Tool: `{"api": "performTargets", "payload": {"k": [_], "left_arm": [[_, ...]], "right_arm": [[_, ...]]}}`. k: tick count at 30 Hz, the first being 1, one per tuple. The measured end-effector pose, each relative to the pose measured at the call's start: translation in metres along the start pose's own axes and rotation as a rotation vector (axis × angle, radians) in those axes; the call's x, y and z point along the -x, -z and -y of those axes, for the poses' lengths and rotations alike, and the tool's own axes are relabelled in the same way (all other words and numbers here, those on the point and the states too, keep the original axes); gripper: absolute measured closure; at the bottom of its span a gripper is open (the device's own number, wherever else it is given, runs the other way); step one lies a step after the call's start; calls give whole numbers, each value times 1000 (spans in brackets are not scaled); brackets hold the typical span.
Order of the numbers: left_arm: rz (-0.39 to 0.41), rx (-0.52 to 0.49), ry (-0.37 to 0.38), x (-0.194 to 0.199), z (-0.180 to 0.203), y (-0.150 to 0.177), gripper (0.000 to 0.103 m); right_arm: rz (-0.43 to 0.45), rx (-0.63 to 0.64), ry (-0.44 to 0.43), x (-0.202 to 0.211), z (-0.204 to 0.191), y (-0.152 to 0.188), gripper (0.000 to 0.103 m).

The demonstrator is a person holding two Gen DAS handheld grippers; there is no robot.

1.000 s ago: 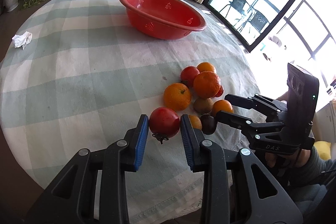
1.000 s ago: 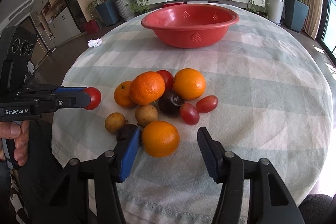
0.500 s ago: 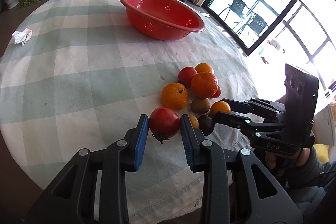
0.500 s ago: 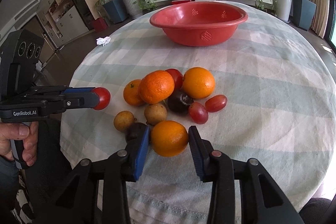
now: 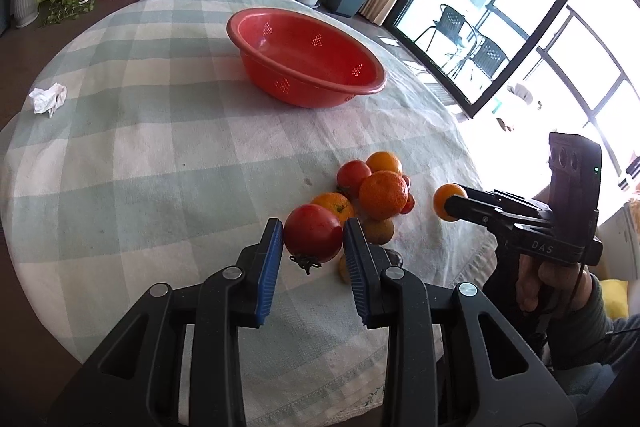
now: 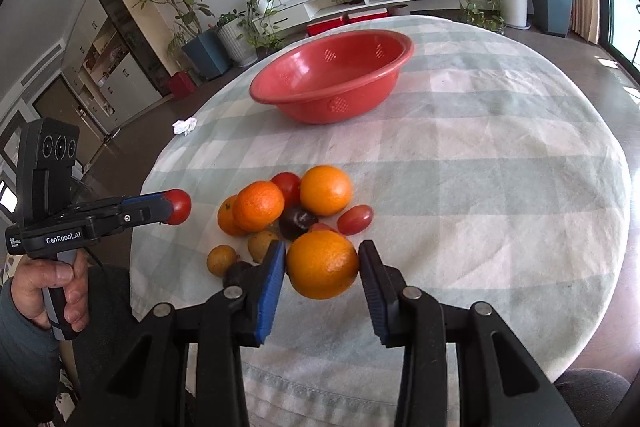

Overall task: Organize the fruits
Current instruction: 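Carry the tomato and orange over the red bowl and release both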

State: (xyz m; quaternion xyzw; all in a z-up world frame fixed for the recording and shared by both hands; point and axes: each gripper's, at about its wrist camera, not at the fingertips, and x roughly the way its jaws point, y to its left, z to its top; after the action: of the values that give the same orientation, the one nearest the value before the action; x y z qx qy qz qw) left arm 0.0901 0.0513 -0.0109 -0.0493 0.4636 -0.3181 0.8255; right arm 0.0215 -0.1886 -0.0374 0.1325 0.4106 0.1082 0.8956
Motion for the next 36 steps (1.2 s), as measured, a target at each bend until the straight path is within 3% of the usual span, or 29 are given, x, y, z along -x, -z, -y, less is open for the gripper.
{"api": "performTargets", "payload": {"k": [9,13,16,24,29,36], "left_arm": [[101,-16,-52,19,-13,-58,74],[139,-76,-82,18,-3,-104,74],[152,-124,-102,3,11,-139,74],[53,-187,-150,-80,25,-185,74],[3,-167,-167,-118,12,-188,74],[-55,-199,-191,-153,4,-178,74]], "right_arm": [[123,-84,96,38,57,-48,62],[202,-31,112,47,53,-91,62],[224,22,74,38,38,-122,62],[130,111,6,-35,3,-172,62],[34,155,51,-85,3,-174,62],[-31,236,113,-120,5,-165,62]]}}
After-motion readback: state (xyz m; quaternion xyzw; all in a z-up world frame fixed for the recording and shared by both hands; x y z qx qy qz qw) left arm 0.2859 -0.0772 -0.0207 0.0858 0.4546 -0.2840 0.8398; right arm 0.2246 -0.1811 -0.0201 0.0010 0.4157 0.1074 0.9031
